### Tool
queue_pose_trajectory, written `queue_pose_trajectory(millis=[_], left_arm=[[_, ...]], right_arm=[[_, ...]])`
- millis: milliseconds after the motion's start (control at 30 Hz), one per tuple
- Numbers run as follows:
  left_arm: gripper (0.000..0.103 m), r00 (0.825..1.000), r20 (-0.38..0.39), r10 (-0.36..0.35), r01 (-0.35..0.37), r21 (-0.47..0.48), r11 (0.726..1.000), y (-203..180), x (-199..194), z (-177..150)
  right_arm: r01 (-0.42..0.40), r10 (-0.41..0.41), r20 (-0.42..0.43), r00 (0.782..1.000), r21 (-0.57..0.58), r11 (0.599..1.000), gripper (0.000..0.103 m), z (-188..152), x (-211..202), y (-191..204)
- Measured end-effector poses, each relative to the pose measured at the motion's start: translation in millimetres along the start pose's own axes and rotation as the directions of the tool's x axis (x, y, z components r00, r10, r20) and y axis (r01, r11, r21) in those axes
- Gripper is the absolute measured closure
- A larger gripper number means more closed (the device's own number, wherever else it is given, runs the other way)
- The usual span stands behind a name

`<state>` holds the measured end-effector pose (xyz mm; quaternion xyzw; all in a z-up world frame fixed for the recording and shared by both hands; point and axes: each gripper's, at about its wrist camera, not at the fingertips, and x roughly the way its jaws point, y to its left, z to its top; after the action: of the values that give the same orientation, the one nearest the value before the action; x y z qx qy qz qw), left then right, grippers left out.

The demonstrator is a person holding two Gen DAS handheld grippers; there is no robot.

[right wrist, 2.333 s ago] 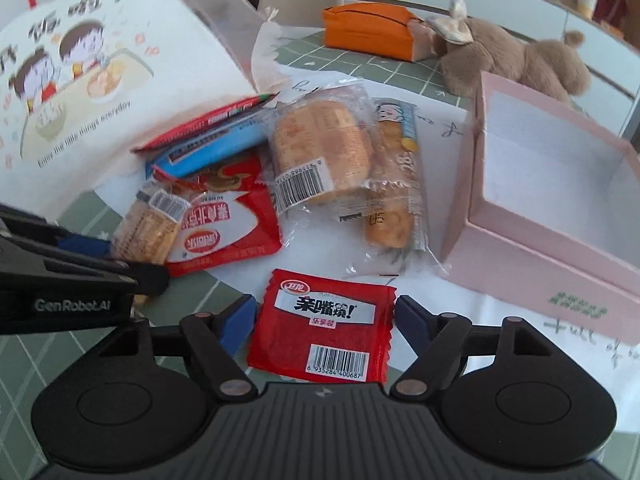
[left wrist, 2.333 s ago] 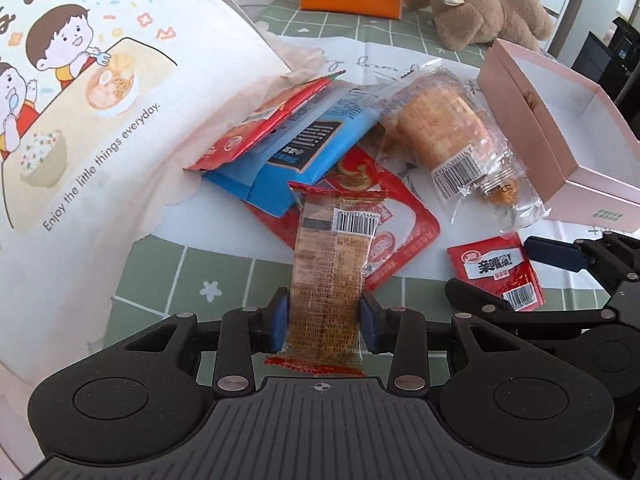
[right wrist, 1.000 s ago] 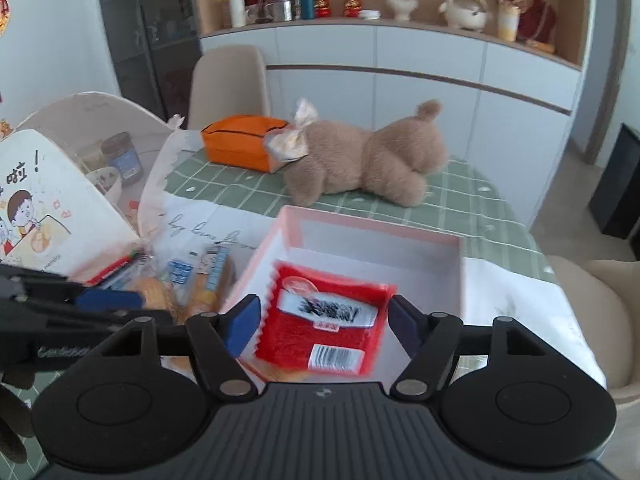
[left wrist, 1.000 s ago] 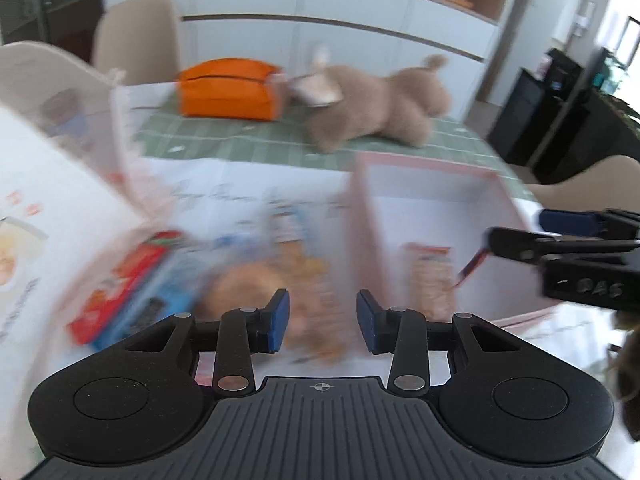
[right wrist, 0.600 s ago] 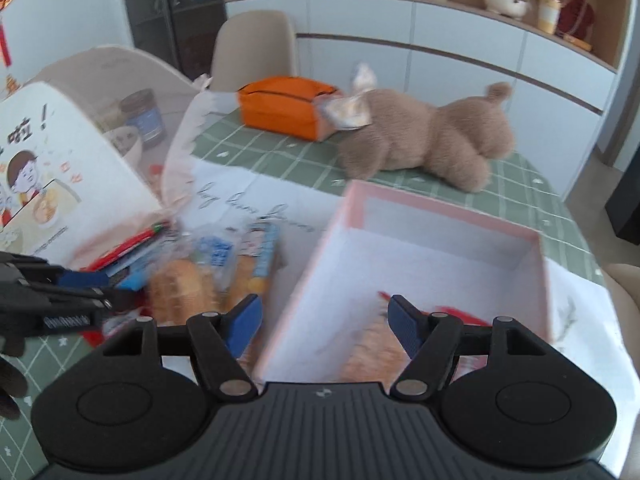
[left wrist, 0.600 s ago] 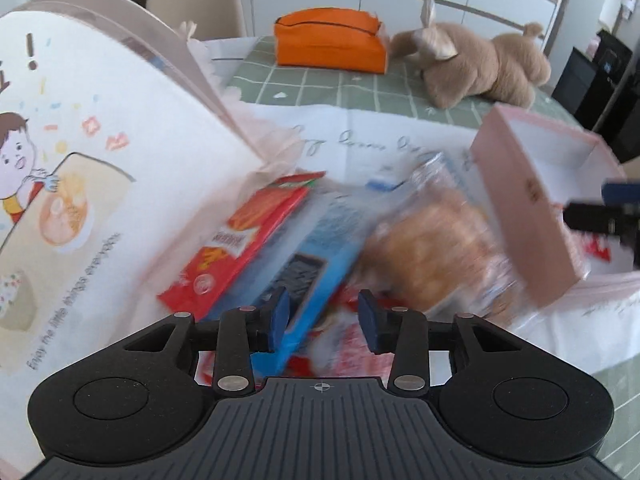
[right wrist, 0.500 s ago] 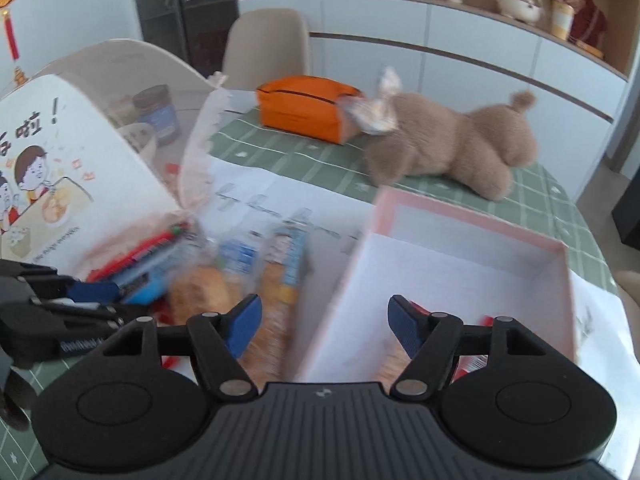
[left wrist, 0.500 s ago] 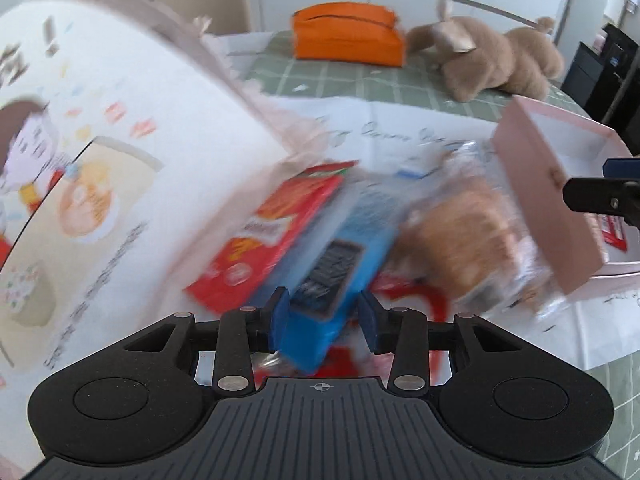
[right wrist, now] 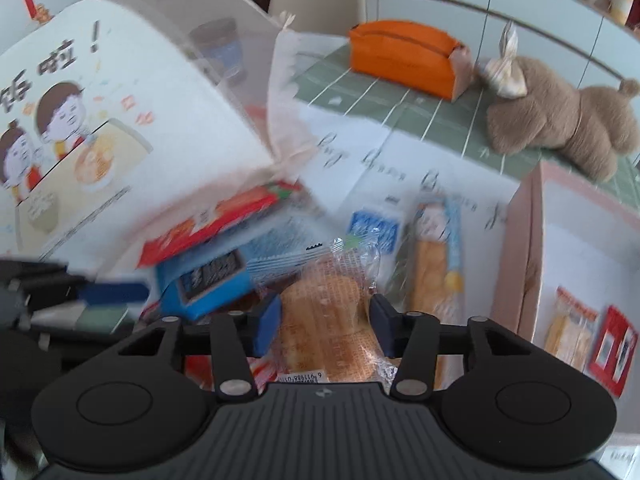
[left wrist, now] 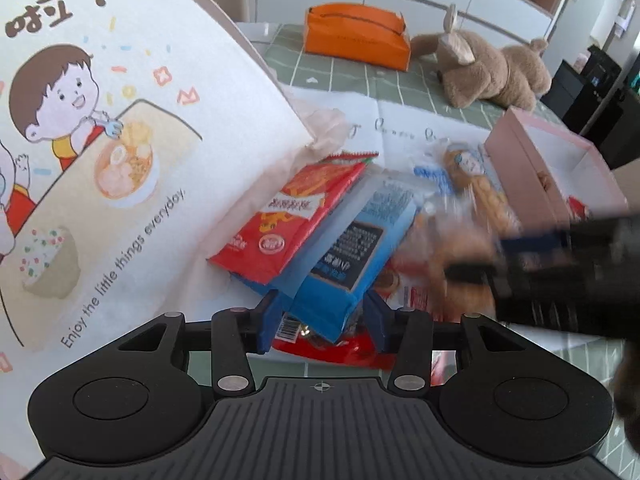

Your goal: Organize snacks

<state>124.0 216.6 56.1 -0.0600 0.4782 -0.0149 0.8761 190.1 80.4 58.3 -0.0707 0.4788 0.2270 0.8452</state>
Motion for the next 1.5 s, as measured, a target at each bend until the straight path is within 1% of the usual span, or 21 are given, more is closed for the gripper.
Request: queue_pose_trajectory(millis=[67, 133, 233, 333, 433, 500, 567, 633, 800, 833, 867, 933, 1000, 1033, 1100, 1133, 1167, 1267, 1367, 1433, 1500], left_arm=[[0.054, 1.000, 0.017, -0.008, 0.008, -0.010, 1.000, -3, -1, 5], [0.054, 1.000, 0.025, -0.017, 0.017, -0.011, 1.000, -8, 0, 9], [0.054, 1.000, 0.027, -0.011, 0.010, 0.014, 1.000, -20, 3, 12], [0.054, 0.999, 0.033, -0.011, 0.011, 0.027, 1.000, -35, 5, 11], [0.054, 0.998, 0.053, -0.034, 0.033, 0.032, 0.999, -50, 4, 11], [0.054, 0.998, 0.038, -0.055, 0.053, 0.053, 0.997, -61, 6, 11], [0.054, 0.999, 0.018, -0.050, 0.048, 0.076, 0.996, -69, 9, 6], [0.054, 1.000, 0.008, -0.024, 0.024, 0.096, 0.995, -73, 10, -3], [0.055, 0.999, -0.022, 0.023, -0.021, 0.081, 0.997, -56, 13, -24], [0.055, 0.999, -0.027, 0.043, -0.040, 0.072, 0.997, -50, 15, -26], [0.052, 0.998, -0.029, 0.056, -0.054, 0.065, 0.996, -44, 16, -27], [0.047, 0.998, -0.033, 0.057, -0.056, 0.035, 0.998, -31, 17, -28], [0.047, 0.998, -0.037, 0.050, -0.050, 0.012, 0.999, -23, 17, -27], [0.047, 0.998, -0.040, 0.043, -0.043, 0.004, 0.999, -20, 16, -27], [0.053, 0.999, -0.049, 0.008, -0.008, -0.001, 1.000, -19, 14, -26], [0.054, 0.998, -0.055, -0.005, 0.005, 0.001, 1.000, -21, 14, -27], [0.054, 0.998, -0.061, -0.013, 0.014, 0.006, 1.000, -23, 14, -28], [0.054, 0.997, -0.076, -0.029, 0.031, 0.023, 0.999, -32, 16, -31], [0.057, 0.994, -0.091, -0.053, 0.058, 0.048, 0.997, -45, 16, -34], [0.061, 0.989, -0.112, -0.092, 0.100, 0.075, 0.992, -57, 16, -36], [0.064, 0.980, -0.138, -0.144, 0.160, 0.106, 0.982, -69, 15, -38]], right_arm=[[-0.012, 0.012, -0.027, 1.000, 0.011, 1.000, 0.061, -14, -5, -3], [-0.010, 0.011, -0.048, 0.999, 0.012, 1.000, 0.061, -32, -11, -8], [-0.014, 0.016, -0.049, 0.999, 0.031, 0.999, 0.061, -52, -24, -19], [-0.009, 0.012, -0.047, 0.999, 0.062, 0.998, 0.058, -65, -35, -34], [0.008, -0.006, -0.029, 1.000, 0.096, 0.995, 0.053, -74, -44, -49], [0.012, -0.010, -0.016, 1.000, 0.125, 0.992, 0.053, -77, -49, -62], [0.006, -0.005, -0.005, 1.000, 0.141, 0.990, 0.052, -78, -51, -71], [0.002, -0.002, 0.002, 1.000, 0.143, 0.990, 0.051, -78, -52, -74], [-0.051, 0.048, 0.025, 0.999, 0.141, 0.989, 0.045, -76, -47, -70], [-0.062, 0.058, 0.031, 0.998, 0.137, 0.989, 0.041, -75, -45, -66], [-0.069, 0.065, 0.034, 0.997, 0.131, 0.989, 0.037, -74, -42, -61], [-0.076, 0.073, 0.025, 0.997, 0.116, 0.990, 0.037, -72, -34, -50], [-0.079, 0.078, 0.013, 0.997, 0.094, 0.992, 0.034, -70, -24, -38], [-0.077, 0.076, 0.013, 0.997, 0.083, 0.994, 0.034, -69, -21, -31], [-0.085, 0.086, -0.012, 0.996, 0.071, 0.994, 0.037, -68, -13, -22], [-0.076, 0.078, -0.029, 0.997, 0.072, 0.995, 0.042, -69, -9, -20], [-0.056, 0.059, -0.046, 0.997, 0.068, 0.996, 0.042, -70, -6, -19], [-0.061, 0.065, -0.056, 0.996, 0.078, 0.995, 0.045, -74, -10, -24], [-0.055, 0.060, -0.062, 0.996, 0.077, 0.996, 0.045, -85, -21, -35], [-0.041, 0.045, -0.062, 0.997, 0.057, 0.998, 0.045, -97, -29, -40], [-0.030, 0.032, -0.062, 0.998, 0.041, 0.999, 0.045, -108, -38, -45]])
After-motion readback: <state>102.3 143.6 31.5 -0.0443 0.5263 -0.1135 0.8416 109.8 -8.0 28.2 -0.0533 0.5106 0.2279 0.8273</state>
